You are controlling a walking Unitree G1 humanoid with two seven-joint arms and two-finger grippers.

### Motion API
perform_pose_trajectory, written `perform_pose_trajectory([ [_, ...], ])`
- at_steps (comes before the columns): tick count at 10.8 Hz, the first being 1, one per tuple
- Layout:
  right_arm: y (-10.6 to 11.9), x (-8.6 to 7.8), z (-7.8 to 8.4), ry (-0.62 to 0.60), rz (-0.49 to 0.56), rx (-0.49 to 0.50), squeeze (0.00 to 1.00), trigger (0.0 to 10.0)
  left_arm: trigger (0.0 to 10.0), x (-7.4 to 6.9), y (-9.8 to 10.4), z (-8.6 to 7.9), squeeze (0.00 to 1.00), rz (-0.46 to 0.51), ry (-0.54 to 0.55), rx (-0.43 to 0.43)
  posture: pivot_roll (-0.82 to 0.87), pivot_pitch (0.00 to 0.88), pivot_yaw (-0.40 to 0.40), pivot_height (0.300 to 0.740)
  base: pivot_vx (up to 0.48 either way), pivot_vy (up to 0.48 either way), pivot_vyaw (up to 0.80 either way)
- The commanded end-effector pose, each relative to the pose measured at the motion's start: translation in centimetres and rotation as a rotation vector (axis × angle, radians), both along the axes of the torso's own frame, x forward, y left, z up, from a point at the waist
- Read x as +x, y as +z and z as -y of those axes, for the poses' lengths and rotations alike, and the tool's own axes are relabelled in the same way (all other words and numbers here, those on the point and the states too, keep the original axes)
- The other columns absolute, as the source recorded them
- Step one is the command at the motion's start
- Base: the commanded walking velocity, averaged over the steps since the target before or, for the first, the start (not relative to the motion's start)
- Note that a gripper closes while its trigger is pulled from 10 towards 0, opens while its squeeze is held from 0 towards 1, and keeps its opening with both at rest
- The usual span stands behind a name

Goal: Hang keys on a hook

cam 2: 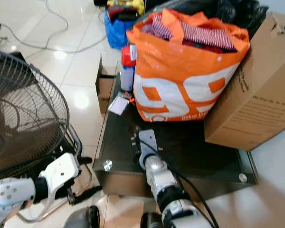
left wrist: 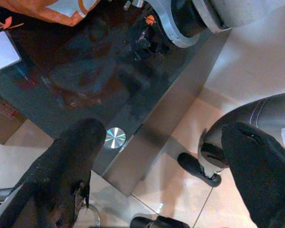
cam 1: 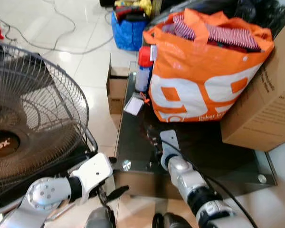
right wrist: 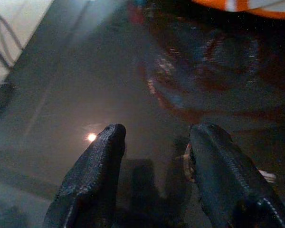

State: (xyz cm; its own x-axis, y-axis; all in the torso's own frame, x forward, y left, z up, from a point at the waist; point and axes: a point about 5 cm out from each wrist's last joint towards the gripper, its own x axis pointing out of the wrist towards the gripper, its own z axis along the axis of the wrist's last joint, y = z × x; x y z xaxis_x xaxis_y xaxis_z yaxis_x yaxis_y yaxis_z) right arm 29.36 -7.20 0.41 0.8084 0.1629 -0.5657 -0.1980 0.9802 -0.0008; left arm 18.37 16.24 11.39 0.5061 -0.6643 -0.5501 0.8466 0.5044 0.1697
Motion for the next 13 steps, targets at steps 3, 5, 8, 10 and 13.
perform_pose_trajectory([
  [3,0.6,0.9,0.7,-0.063,0.06,0.008,0.0,10.0,10.0,-0.2,-0.1,0.1,0.0,-0.01,-0.01,0.003,0.1,0.142,-0.078,0.74,0.0,0.0,0.0],
  [5,0.4,0.8,1.0,-0.064,0.042,-0.028,0.0,10.0,10.0,-0.2,-0.1,0.2,0.0,-0.009,-0.013,0.002,0.1,0.139,-0.078,0.74,0.0,0.0,0.0],
  [8,-1.2,-0.3,1.6,-0.047,-0.049,-0.095,0.0,10.0,10.0,-0.2,-0.1,0.2,0.0,-0.009,-0.019,0.006,0.1,0.141,-0.076,0.74,0.0,0.0,0.0],
  [10,-1.9,-0.9,1.8,-0.054,-0.099,-0.092,0.0,10.0,10.0,-0.2,-0.2,0.3,0.0,-0.01,-0.021,0.005,0.1,0.14,-0.076,0.74,0.0,0.0,0.0],
  [13,-2.2,-1.2,1.1,-0.017,-0.117,-0.062,0.0,0.0,10.0,-0.2,-0.2,0.3,0.0,-0.011,-0.019,0.005,0.1,0.14,-0.08,0.74,0.0,0.0,0.0],
])
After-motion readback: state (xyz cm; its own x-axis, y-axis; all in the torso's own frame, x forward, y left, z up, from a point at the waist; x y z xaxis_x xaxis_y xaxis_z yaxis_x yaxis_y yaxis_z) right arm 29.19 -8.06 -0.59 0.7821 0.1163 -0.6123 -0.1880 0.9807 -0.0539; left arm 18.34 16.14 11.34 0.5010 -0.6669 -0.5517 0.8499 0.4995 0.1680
